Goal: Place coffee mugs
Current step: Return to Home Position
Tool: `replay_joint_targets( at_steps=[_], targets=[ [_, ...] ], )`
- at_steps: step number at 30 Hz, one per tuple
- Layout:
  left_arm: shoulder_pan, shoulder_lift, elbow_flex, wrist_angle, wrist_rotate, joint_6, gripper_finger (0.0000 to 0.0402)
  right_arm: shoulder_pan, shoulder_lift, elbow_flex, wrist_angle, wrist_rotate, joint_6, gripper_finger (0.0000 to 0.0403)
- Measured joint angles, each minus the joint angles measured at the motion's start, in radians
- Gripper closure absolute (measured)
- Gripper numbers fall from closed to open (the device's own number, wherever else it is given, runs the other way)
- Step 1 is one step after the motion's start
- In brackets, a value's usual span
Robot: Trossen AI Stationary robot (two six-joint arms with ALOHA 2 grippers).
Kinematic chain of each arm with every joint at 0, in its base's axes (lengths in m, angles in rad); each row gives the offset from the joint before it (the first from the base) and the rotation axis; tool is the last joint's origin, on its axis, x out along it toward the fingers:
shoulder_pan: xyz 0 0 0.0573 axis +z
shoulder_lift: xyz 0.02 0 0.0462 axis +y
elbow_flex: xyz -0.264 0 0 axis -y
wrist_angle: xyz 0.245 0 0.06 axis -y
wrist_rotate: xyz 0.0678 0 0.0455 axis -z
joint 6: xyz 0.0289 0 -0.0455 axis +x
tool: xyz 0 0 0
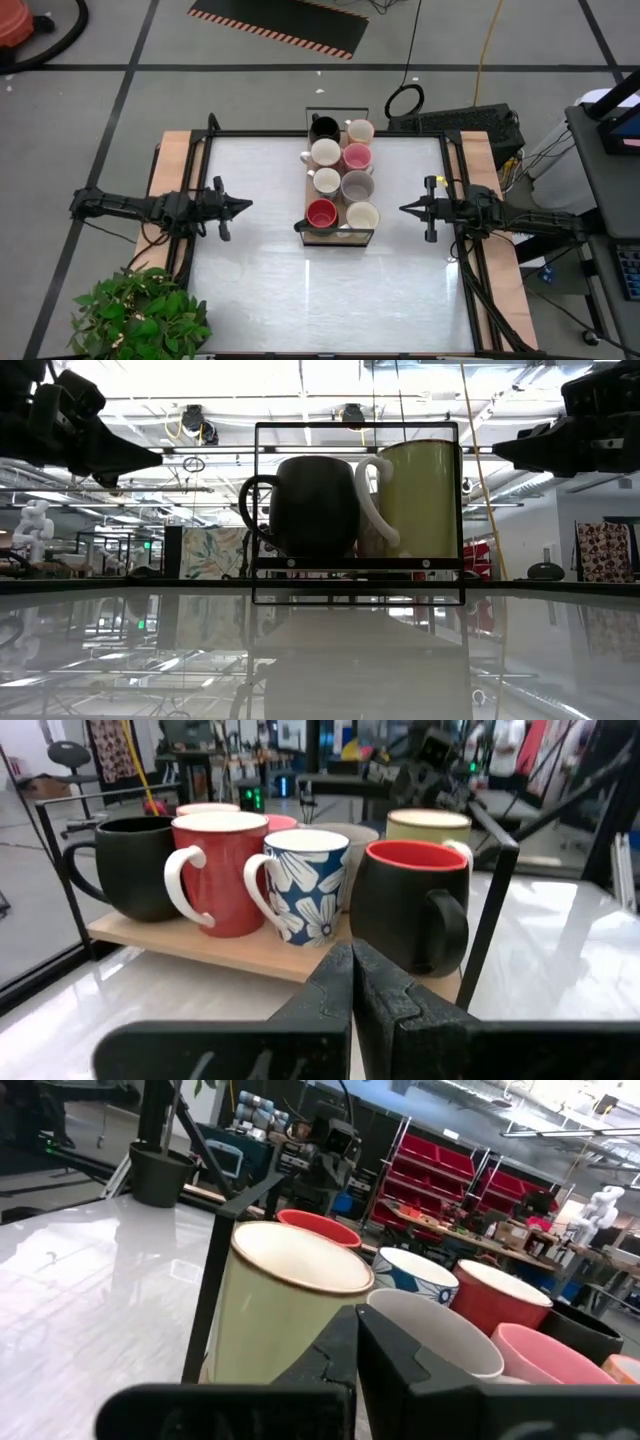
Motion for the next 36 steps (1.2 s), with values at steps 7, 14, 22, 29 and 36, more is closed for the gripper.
replay_joint_targets(
  at_steps=[7, 14, 22, 29, 36],
  targets=[
    [0.003, -0.048, -0.042, 0.032, -0.015, 0.015, 0.0401, 0.0, -0.006, 0.0, -0.024, -0.002, -0.003, 0.0403],
    [0.038, -0.049, -0.041, 0.032, -0.018, 0.043, 0.0401, 0.0, -0.014, 0.0, -0.015, -0.08, 0.0, 0.0403],
    [0.075, -0.1, -0.042, 0.034, 0.036, 0.076, 0.0401, 0.0, -0.062, 0.0, -0.01, -0.109, 0.009, 0.0403],
    [0.089, -0.148, -0.042, 0.027, 0.036, 0.128, 0.0401, 0.0, -0.061, 0.0, -0.054, -0.108, 0.008, 0.0403],
    [0.193, -0.148, -0.041, 0.018, 0.103, 0.152, 0.0401, 0.0, -0.06, 0.0, -0.073, -0.108, -0.014, 0.0403]
  ],
)
